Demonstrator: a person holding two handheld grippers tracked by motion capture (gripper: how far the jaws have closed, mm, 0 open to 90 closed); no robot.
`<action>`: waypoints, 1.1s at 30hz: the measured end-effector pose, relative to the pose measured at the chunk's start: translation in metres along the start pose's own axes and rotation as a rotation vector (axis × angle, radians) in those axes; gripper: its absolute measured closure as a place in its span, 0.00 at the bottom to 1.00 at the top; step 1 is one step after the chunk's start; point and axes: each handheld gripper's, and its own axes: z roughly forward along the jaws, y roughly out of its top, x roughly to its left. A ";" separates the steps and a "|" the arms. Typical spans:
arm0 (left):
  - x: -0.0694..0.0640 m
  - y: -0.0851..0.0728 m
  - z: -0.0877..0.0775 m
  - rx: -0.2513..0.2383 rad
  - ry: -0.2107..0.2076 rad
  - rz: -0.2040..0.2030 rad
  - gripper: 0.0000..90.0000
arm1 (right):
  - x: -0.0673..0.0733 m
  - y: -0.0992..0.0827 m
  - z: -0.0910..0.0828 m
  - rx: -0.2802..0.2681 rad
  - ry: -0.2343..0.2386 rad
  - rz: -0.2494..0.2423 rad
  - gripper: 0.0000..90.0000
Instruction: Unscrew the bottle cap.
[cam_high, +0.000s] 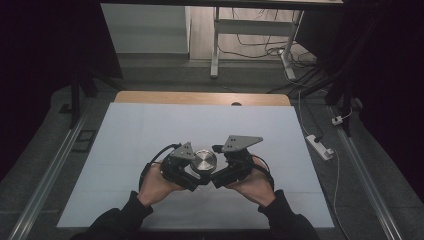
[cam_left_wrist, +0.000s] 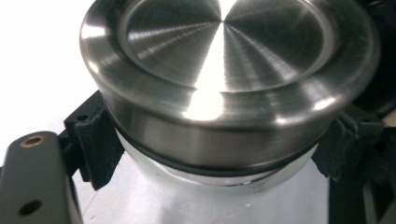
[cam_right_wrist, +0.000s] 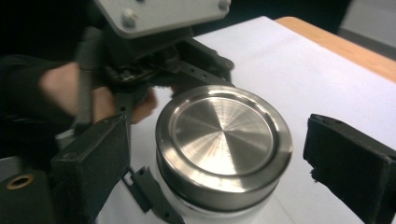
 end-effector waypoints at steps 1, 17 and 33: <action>-0.001 0.001 0.000 0.008 0.017 0.005 0.17 | 0.001 0.000 0.002 0.001 -0.019 0.003 0.11; -0.005 0.005 -0.004 -0.009 -0.111 0.075 0.17 | -0.008 -0.002 -0.004 -0.005 0.127 -0.017 0.22; -0.002 0.002 -0.002 0.003 -0.182 0.119 0.17 | -0.017 0.000 -0.015 -0.045 0.209 -0.049 0.22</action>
